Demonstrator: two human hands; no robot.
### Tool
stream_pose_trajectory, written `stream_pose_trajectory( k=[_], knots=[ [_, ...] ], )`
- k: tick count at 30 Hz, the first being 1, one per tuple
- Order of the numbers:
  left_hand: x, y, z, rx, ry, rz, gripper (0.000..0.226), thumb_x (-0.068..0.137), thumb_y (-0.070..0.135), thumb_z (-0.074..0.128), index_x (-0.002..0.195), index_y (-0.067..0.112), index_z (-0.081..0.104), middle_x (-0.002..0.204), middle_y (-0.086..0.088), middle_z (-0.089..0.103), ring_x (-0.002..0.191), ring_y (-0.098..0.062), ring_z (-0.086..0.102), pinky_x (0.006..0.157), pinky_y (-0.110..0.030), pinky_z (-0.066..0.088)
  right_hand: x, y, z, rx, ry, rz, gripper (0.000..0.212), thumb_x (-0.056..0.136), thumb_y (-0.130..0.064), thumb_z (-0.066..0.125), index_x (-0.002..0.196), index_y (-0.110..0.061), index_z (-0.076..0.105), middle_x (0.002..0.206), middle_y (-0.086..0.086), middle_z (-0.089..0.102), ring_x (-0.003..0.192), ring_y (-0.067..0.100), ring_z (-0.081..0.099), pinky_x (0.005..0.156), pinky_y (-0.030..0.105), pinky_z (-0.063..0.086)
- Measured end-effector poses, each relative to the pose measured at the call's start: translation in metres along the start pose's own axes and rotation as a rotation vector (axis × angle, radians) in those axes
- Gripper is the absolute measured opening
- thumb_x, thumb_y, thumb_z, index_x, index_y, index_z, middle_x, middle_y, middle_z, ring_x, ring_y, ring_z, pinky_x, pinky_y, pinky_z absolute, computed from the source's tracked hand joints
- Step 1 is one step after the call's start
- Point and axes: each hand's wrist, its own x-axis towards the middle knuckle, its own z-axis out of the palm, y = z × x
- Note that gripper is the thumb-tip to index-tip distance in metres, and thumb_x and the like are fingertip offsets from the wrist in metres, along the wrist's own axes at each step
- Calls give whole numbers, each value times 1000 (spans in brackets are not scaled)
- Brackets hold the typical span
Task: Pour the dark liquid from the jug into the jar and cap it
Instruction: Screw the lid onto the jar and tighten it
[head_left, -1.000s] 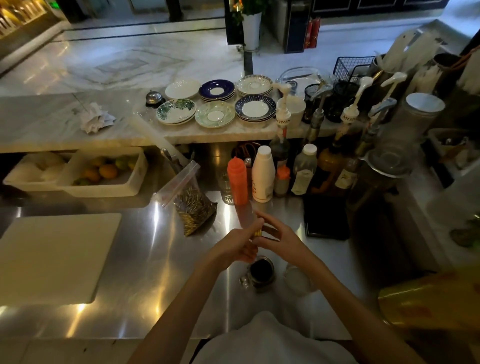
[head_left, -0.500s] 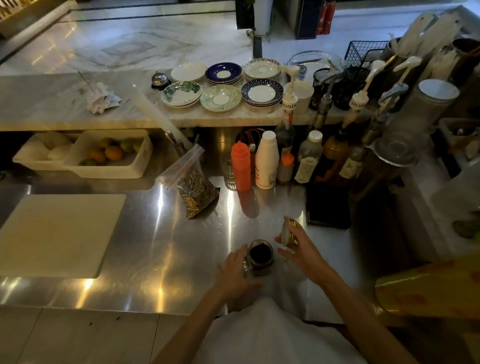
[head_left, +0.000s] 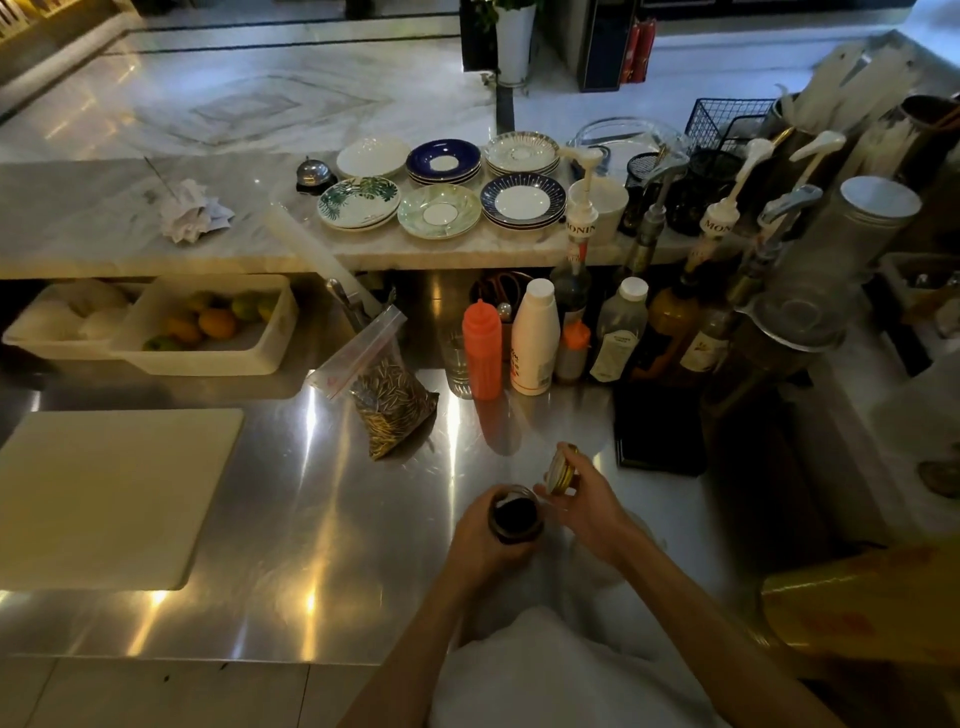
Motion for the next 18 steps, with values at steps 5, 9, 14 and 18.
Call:
stream_pose_trajectory(
  k=[5, 9, 14, 18],
  knots=[
    [10, -8, -3, 24, 7, 54, 56, 67, 36, 87, 116, 32, 61, 113, 16, 67, 107, 6, 60, 93, -11, 45, 6, -3, 3, 12, 70, 6, 46, 89, -47, 62, 122, -18, 49, 107, 10, 60, 109, 32, 61, 103, 51, 45],
    [22, -6, -3, 33, -16, 84, 56, 65, 36, 88, 113, 30, 61, 110, 11, 68, 104, -2, 63, 92, -15, 48, 1, -1, -4, -142, -10, -61, 42, 92, -36, 60, 132, -24, 52, 106, 11, 64, 99, 27, 65, 79, 36, 57],
    [25, -1, -3, 5, -29, 124, 57, 65, 37, 87, 113, 40, 57, 110, 17, 66, 106, 1, 61, 91, -7, 44, 3, -11, -9, -254, -37, -94, 55, 94, -31, 59, 145, -26, 40, 134, 13, 55, 117, 31, 59, 85, 37, 56],
    [18, -5, 3, -47, 20, 133, 51, 69, 28, 88, 113, 33, 61, 108, 14, 70, 104, -10, 66, 87, -10, 48, 0, -12, -10, -259, -42, -69, 51, 92, -38, 59, 140, -26, 46, 120, 11, 62, 108, 29, 65, 89, 40, 57]
  ],
)
